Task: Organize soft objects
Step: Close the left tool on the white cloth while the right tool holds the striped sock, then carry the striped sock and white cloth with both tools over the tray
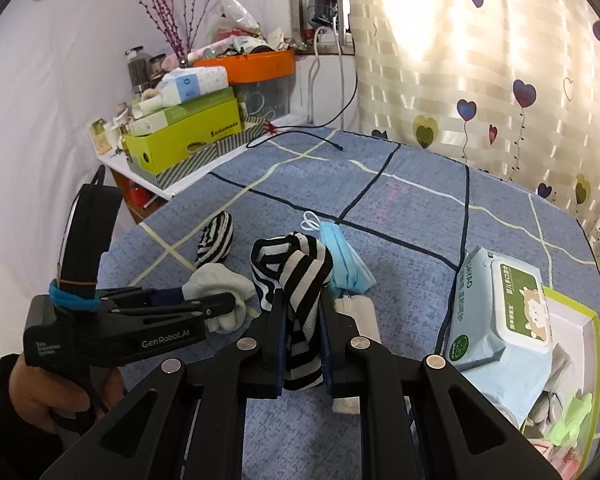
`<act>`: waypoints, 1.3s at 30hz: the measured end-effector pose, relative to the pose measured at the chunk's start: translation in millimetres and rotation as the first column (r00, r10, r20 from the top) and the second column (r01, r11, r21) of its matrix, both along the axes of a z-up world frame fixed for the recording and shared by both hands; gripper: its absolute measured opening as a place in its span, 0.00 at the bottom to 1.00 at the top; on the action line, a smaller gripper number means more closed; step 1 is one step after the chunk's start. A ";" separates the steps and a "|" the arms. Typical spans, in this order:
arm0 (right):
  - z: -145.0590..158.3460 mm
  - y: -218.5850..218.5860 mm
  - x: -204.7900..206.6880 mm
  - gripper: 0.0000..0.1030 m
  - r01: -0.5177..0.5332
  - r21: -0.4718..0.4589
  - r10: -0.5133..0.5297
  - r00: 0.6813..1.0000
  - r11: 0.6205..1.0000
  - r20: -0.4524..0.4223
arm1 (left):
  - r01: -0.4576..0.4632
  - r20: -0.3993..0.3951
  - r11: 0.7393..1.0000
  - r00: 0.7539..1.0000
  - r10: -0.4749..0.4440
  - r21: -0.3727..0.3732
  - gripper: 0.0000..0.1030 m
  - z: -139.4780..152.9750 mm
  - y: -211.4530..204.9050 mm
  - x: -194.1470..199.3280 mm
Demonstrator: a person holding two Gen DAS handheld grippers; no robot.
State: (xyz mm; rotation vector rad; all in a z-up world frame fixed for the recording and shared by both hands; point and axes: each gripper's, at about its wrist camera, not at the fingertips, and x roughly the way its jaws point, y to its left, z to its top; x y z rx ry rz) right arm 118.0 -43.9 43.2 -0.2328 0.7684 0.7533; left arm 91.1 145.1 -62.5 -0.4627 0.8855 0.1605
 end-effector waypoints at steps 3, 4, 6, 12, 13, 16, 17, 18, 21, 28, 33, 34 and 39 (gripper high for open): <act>5.1 -6.1 -4.1 0.13 0.006 0.012 -0.006 1.000 1.000 0.002 | 0.009 0.031 1.000 0.999 -0.009 0.002 0.32 10.1 -6.2 -10.1; 7.3 -8.4 -6.1 0.13 0.007 0.016 -0.007 1.000 1.000 0.004 | 0.011 0.040 1.000 0.999 -0.011 0.004 0.32 13.6 -7.6 -13.0; 10.9 -13.7 -10.1 0.13 0.010 0.025 -0.010 1.000 1.000 0.007 | 0.020 0.069 1.000 0.997 -0.020 0.004 0.32 23.6 -12.1 -21.6; 23.0 -34.4 -24.4 0.13 0.030 0.050 -0.031 0.999 0.998 0.017 | 0.061 0.134 0.998 0.989 -0.062 0.017 0.32 51.1 -31.1 -41.1; 24.5 -37.2 -26.1 0.13 0.034 0.052 -0.035 0.999 0.998 0.020 | 0.072 0.144 0.997 0.987 -0.074 0.019 0.32 55.9 -36.1 -44.3; 30.7 -48.8 -33.6 0.13 0.048 0.061 -0.050 0.998 0.997 0.031 | 0.092 0.160 0.995 0.983 -0.095 0.026 0.32 64.3 -47.3 -49.9; 32.8 -52.8 -36.1 0.13 0.053 0.065 -0.055 0.998 0.996 0.034 | 0.100 0.166 0.995 0.981 -0.103 0.029 0.32 67.4 -51.3 -51.8; 35.2 -57.1 -39.0 0.13 0.057 0.070 -0.060 0.997 0.996 0.038 | 0.105 0.170 0.994 0.979 -0.108 0.030 0.32 69.5 -54.0 -53.9; 41.1 -70.4 -46.9 0.13 0.072 0.080 -0.076 0.996 0.994 0.049 | 0.127 0.186 0.991 0.974 -0.132 0.037 0.32 77.5 -65.1 -58.2; 49.2 -102.1 -60.2 0.13 0.111 0.102 -0.118 0.991 0.989 0.064 | 0.184 0.206 0.981 0.960 -0.192 0.060 0.32 90.6 -96.7 -63.8; 52.9 -125.4 -65.5 0.13 0.145 0.117 -0.154 0.986 0.982 0.069 | 0.218 0.213 0.973 0.950 -0.229 0.071 0.32 96.9 -116.8 -62.7; 53.7 -129.2 -66.1 0.13 0.151 0.120 -0.160 0.985 0.981 0.070 | 0.226 0.214 0.971 0.948 -0.237 0.074 0.32 98.3 -121.4 -62.5; 57.1 -145.8 -67.6 0.13 0.171 0.131 -0.182 0.980 0.977 0.077 | 0.250 0.218 0.965 0.940 -0.263 0.083 0.32 102.8 -136.0 -60.6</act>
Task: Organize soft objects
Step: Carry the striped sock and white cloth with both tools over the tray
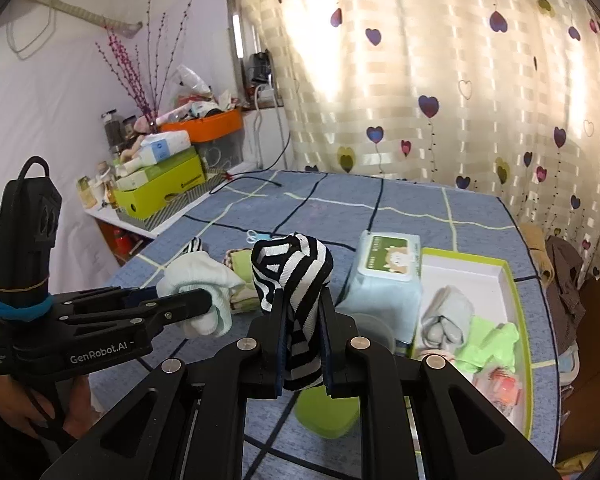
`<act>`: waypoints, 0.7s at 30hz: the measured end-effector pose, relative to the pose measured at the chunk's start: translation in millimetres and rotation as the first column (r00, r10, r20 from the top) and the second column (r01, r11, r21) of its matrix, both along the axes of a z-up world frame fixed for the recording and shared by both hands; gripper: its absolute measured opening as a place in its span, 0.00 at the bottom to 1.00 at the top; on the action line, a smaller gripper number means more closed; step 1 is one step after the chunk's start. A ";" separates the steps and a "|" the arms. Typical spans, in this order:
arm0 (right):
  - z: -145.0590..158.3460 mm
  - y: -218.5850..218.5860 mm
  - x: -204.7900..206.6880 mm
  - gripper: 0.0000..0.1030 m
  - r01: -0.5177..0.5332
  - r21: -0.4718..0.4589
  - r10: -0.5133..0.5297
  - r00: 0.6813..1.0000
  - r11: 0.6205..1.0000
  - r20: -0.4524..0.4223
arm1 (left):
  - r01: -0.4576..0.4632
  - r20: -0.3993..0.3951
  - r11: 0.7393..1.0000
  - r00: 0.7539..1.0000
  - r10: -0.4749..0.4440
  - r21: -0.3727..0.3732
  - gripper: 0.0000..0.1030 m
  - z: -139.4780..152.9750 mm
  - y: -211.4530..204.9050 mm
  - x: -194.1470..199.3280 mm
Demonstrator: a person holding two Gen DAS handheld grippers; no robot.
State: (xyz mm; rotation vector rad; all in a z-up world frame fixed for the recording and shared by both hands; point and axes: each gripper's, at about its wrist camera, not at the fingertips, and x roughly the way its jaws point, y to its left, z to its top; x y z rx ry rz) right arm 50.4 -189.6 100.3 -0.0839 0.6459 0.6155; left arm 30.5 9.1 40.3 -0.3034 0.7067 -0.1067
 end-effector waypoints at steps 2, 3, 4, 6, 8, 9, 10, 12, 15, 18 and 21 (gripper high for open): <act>1.1 -5.4 -0.4 0.13 0.008 0.004 -0.008 1.000 1.000 0.002 | 0.012 0.001 1.000 1.000 -0.012 0.002 0.32 1.9 -5.7 1.3; 1.6 -8.9 -0.8 0.13 0.014 0.007 -0.014 1.000 1.000 0.004 | 0.017 0.003 1.000 1.000 -0.017 0.005 0.32 3.0 -8.5 1.8; 2.1 -11.8 -1.1 0.13 0.018 0.009 -0.018 1.000 1.000 0.005 | 0.021 0.004 1.000 1.000 -0.021 0.008 0.32 3.9 -11.0 2.1; 3.1 -18.2 -1.9 0.13 0.029 0.013 -0.029 1.000 1.000 0.008 | 0.034 0.009 0.999 0.999 -0.034 0.013 0.32 6.0 -18.6 3.0; 3.6 -24.8 -3.1 0.13 0.041 0.017 -0.041 0.999 0.999 0.009 | 0.046 0.011 0.999 0.999 -0.046 0.016 0.32 7.5 -24.4 3.6; 3.7 -28.3 -3.7 0.13 0.047 0.018 -0.047 0.999 0.999 0.010 | 0.053 0.012 0.998 0.999 -0.053 0.017 0.33 8.2 -27.5 4.3; 3.7 -32.1 -4.1 0.13 0.053 0.019 -0.053 0.999 0.998 0.010 | 0.061 0.012 0.998 0.998 -0.062 0.020 0.33 8.9 -31.8 5.1; 3.7 -38.1 -4.7 0.13 0.064 0.021 -0.064 0.998 0.998 0.010 | 0.074 0.013 0.997 0.997 -0.074 0.022 0.33 9.5 -36.7 5.4; 3.8 -47.0 -5.9 0.13 0.079 0.023 -0.079 0.997 0.997 0.010 | 0.096 0.014 0.995 0.995 -0.097 0.026 0.32 11.1 -47.6 5.8; 2.7 -55.7 -5.8 0.13 0.095 0.027 -0.095 0.995 0.995 0.007 | 0.116 0.014 0.993 0.993 -0.116 0.030 0.32 12.7 -56.5 6.9; 2.3 -64.1 -6.7 0.13 0.109 0.033 -0.110 0.994 0.993 0.006 | 0.134 0.014 0.990 0.991 -0.135 0.036 0.33 14.0 -66.5 7.1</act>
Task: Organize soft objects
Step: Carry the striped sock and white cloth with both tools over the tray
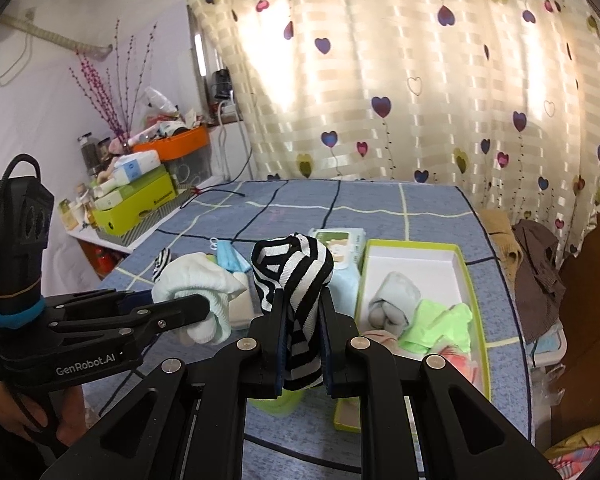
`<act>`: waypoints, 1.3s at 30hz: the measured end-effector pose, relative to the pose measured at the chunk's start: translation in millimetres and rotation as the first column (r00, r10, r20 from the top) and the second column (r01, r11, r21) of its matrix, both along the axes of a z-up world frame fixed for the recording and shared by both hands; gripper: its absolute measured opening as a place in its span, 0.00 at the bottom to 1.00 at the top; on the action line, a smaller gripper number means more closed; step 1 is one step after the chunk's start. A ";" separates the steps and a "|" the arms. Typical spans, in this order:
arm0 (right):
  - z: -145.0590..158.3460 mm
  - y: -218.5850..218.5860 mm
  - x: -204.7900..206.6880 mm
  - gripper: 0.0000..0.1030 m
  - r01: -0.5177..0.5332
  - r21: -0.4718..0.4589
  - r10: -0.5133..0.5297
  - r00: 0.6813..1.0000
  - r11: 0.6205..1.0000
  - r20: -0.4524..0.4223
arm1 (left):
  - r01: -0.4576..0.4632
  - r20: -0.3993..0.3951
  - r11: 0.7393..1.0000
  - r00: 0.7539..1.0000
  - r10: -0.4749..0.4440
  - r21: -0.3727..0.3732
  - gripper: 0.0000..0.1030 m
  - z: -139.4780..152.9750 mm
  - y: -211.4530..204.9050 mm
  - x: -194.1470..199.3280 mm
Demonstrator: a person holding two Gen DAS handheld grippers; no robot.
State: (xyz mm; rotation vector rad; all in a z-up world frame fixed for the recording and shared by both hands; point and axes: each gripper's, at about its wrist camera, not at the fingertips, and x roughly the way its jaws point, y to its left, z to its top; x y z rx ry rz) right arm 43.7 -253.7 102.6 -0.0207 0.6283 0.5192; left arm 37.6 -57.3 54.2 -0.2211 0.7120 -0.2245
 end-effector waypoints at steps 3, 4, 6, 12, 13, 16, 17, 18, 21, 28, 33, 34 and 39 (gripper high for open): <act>0.3 -6.0 0.6 0.13 0.011 0.003 -0.011 1.000 1.000 -0.001 | 0.016 -0.002 1.000 1.000 -0.016 0.003 0.33 0.8 -7.5 0.8; 0.2 -7.9 0.5 0.13 0.014 0.004 -0.014 1.000 1.000 0.000 | 0.020 -0.002 1.000 1.000 -0.020 0.004 0.33 1.1 -10.0 1.2; 0.1 -12.6 0.2 0.13 0.022 0.008 -0.022 1.000 1.000 -0.001 | 0.030 -0.003 1.000 1.000 -0.030 0.005 0.33 1.5 -14.8 1.2; 0.4 -29.4 -0.9 0.13 0.057 0.017 -0.057 0.998 0.998 0.001 | 0.055 -0.005 0.998 0.998 -0.055 0.013 0.33 3.0 -27.6 2.4; 0.5 -33.1 -1.0 0.13 0.064 0.019 -0.064 0.998 0.998 0.002 | 0.058 -0.005 0.998 0.998 -0.058 0.014 0.33 3.3 -29.5 2.5; 0.8 -49.1 -1.4 0.13 0.099 0.027 -0.099 0.995 0.995 0.005 | 0.067 -0.003 0.998 0.998 -0.067 0.019 0.33 4.6 -34.8 2.1; 0.6 -53.4 -1.4 0.13 0.109 0.029 -0.109 0.994 0.994 0.004 | 0.070 -0.003 0.997 0.998 -0.070 0.019 0.33 4.7 -35.7 2.6; 0.1 -59.2 -1.0 0.13 0.122 0.031 -0.122 0.993 0.992 0.002 | 0.073 -0.003 0.997 0.997 -0.073 0.021 0.33 5.0 -37.7 3.0; -2.5 -74.5 0.0 0.13 0.156 0.038 -0.156 0.988 0.987 -0.006 | 0.087 -0.006 0.996 0.996 -0.087 0.023 0.33 4.7 -44.2 4.2; -9.1 -93.2 2.1 0.13 0.195 0.044 -0.194 0.981 0.980 -0.025 | 0.120 -0.014 0.992 0.993 -0.120 0.031 0.33 3.0 -59.0 8.9; -18.9 -104.0 6.4 0.13 0.212 0.043 -0.209 0.977 0.976 -0.051 | 0.140 -0.027 0.990 0.990 -0.139 0.036 0.33 -0.6 -68.7 14.4; -21.2 -106.6 7.8 0.13 0.215 0.043 -0.213 0.975 0.976 -0.058 | 0.143 -0.031 0.989 0.989 -0.142 0.037 0.33 -1.8 -70.9 16.2; -40.7 -116.4 17.6 0.13 0.236 0.037 -0.231 0.967 0.971 -0.108 | 0.164 -0.056 0.985 0.985 -0.162 0.043 0.33 -8.7 -82.5 23.8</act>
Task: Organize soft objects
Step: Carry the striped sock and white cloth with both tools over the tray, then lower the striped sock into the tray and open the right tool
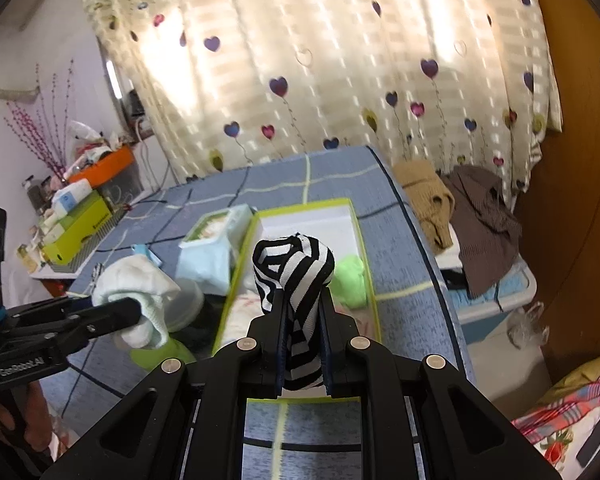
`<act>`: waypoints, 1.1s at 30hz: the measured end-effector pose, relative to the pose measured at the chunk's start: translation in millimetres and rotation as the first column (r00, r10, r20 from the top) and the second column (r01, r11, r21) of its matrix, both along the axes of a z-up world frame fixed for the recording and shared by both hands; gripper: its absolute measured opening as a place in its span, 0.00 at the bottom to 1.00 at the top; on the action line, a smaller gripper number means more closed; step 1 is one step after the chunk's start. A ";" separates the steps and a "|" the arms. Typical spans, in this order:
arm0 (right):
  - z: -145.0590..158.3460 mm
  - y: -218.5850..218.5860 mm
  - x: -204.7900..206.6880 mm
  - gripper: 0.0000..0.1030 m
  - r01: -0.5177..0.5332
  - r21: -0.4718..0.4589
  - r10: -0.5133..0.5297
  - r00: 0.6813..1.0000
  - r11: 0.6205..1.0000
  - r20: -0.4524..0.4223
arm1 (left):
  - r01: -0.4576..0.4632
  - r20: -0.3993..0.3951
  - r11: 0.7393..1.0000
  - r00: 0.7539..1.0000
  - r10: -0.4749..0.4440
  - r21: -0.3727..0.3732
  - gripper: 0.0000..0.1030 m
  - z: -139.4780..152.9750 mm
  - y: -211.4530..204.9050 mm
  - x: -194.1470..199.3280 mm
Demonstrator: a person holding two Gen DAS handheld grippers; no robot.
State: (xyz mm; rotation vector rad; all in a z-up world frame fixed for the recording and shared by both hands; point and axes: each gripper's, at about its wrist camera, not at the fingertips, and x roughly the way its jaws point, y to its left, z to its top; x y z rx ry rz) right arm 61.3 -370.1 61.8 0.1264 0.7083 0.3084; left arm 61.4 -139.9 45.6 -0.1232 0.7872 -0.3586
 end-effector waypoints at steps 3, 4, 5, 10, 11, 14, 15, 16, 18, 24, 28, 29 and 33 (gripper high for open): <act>-14.4 -5.1 5.7 0.13 0.005 0.001 -0.005 0.999 1.000 -0.036 | 0.016 -0.016 1.000 1.000 -0.016 0.007 0.33 -5.3 -9.2 5.0; -19.0 -6.3 7.2 0.13 0.003 0.004 -0.003 0.999 1.000 -0.048 | 0.020 -0.020 1.000 1.000 -0.020 0.008 0.33 -6.7 -10.8 5.8; -24.1 -6.9 9.5 0.13 0.003 0.001 -0.003 0.998 1.000 -0.062 | 0.022 -0.025 1.000 0.999 -0.022 0.009 0.33 -8.1 -12.5 7.2; -49.4 -6.3 22.1 0.13 0.002 -0.022 -0.005 0.991 1.000 -0.134 | 0.027 -0.047 1.000 0.999 -0.026 0.014 0.33 -15.3 -16.9 14.2; -53.5 -5.6 24.3 0.13 0.000 -0.026 -0.004 0.990 1.000 -0.144 | 0.026 -0.049 1.000 0.998 -0.025 0.015 0.33 -16.2 -17.1 15.5; -63.7 -3.1 31.8 0.13 -0.004 -0.037 -0.002 0.986 0.999 -0.166 | 0.024 -0.058 1.000 0.998 -0.023 0.015 0.33 -18.9 -17.2 19.2; -66.3 -2.2 34.6 0.13 -0.006 -0.040 -0.001 0.985 0.999 -0.170 | 0.023 -0.060 1.000 0.998 -0.023 0.014 0.33 -19.5 -16.9 20.6; -68.0 -1.4 37.3 0.13 -0.008 -0.044 0.000 0.985 0.999 -0.173 | 0.023 -0.062 1.000 0.998 -0.022 0.012 0.33 -20.5 -16.5 21.5; -70.9 1.1 43.8 0.13 -0.012 -0.053 0.002 0.985 0.999 -0.175 | 0.021 -0.065 1.000 0.998 -0.021 0.009 0.33 -22.0 -16.0 23.1; -79.1 7.1 69.8 0.13 -0.015 -0.081 0.000 0.984 0.997 -0.181 | 0.018 -0.067 1.000 0.998 -0.018 0.005 0.33 -22.0 -14.1 29.6; -78.0 14.1 85.3 0.13 -0.030 -0.091 0.014 0.986 0.995 -0.169 | 0.011 -0.066 1.000 0.998 -0.011 0.004 0.33 -21.6 -13.5 34.6; -77.7 15.5 90.0 0.13 -0.033 -0.092 0.018 0.986 0.995 -0.166 | 0.010 -0.066 1.000 0.998 -0.010 0.004 0.33 -21.4 -14.1 35.4; -73.7 14.9 98.5 0.13 -0.031 -0.082 0.019 0.988 0.996 -0.151 | 0.014 -0.061 1.000 0.998 -0.013 0.006 0.33 -18.7 -16.2 38.8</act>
